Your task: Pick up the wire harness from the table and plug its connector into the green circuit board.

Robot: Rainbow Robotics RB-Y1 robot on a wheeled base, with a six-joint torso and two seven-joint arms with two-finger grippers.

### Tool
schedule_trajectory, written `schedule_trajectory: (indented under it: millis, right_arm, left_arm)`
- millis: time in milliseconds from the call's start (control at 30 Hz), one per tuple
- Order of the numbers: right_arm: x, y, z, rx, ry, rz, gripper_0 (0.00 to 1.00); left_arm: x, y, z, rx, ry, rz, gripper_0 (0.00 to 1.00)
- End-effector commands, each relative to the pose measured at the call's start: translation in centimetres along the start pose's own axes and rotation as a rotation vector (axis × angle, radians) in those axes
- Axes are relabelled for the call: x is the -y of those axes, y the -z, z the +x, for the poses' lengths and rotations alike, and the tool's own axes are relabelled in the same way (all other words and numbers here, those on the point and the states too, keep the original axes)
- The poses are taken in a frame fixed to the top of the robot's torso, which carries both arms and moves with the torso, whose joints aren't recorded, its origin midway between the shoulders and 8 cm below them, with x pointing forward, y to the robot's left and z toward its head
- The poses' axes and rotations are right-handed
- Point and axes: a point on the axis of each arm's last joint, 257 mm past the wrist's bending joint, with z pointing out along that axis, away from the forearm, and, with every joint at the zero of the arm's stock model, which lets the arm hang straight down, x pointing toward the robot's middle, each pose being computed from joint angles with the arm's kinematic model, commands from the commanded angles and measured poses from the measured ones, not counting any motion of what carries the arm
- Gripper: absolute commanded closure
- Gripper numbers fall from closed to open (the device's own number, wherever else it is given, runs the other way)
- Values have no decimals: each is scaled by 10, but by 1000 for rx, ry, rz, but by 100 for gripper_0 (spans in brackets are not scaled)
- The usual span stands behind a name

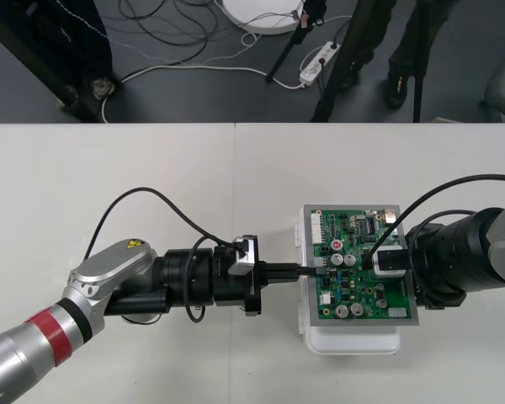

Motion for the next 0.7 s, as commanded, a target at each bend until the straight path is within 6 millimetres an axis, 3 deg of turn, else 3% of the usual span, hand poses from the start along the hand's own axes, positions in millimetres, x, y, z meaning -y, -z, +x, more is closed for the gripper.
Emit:
schedule_trajectory:
  millis: [33,700]
  right_arm:
    - [7,7,5,-21,52,9,0]
    - [8,8,-1,0,36,10,0]
  left_arm:
    - [-13,-26,-30,63,-122,-20,100]
    - [-8,-36,-39,83,-154,-4,100]
